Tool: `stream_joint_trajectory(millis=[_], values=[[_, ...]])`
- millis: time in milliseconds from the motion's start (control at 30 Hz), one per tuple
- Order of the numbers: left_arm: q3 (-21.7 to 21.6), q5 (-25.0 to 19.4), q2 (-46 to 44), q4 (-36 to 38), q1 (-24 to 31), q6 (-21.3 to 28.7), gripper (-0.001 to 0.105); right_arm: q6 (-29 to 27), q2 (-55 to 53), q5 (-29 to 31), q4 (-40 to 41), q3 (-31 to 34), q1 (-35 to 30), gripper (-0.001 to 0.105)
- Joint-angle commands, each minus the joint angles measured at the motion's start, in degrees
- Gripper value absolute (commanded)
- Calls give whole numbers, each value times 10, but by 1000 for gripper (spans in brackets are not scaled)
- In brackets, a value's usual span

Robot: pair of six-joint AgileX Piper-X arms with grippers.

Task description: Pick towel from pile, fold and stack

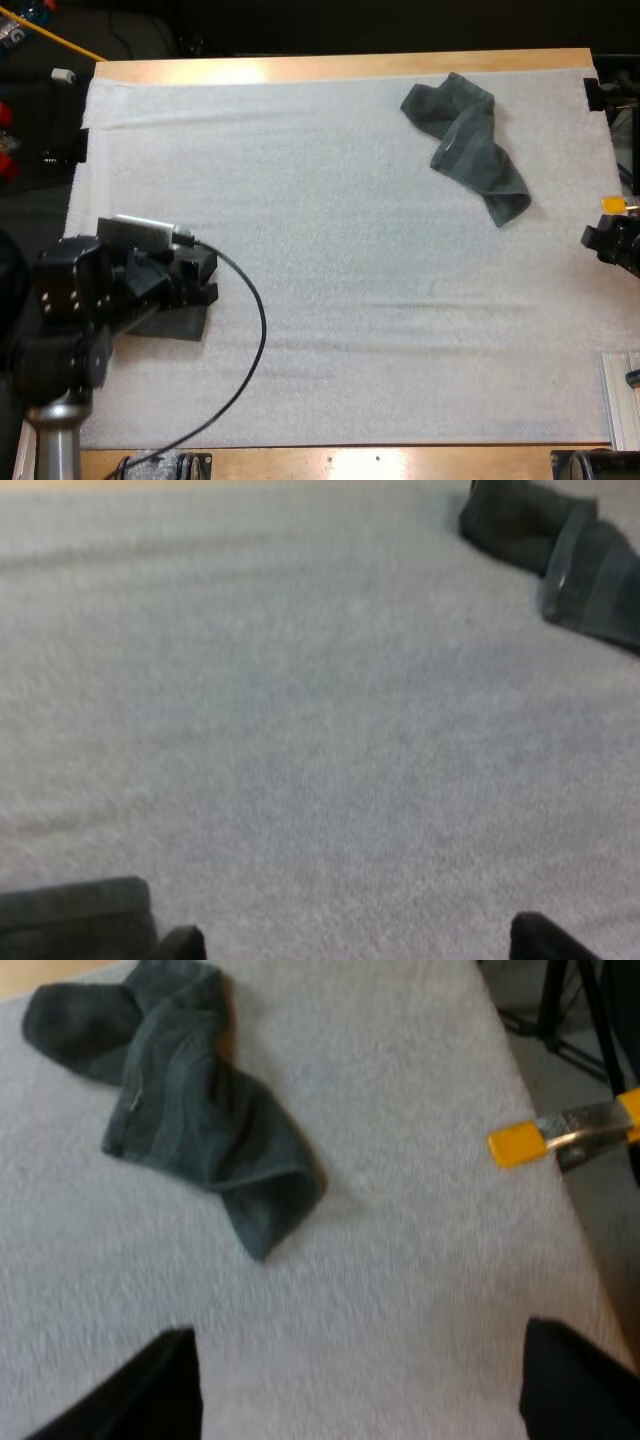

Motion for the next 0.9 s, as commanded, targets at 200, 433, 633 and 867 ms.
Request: stream_joint_trajectory(millis=[200,433,633,867], values=[[-4,-63,-82,35,-2,5,59,-28,-70,2,21,-2,-2,64],[-1,-63,-154,68,-2,13,59,-49,-151,2,60,-2,-2,64],[4,-63,-216,104,-2,13,59,-49,-217,2,90,-2,-2,64],[12,-63,-307,162,-2,24,59,-49,-290,2,112,8,-2,64]])
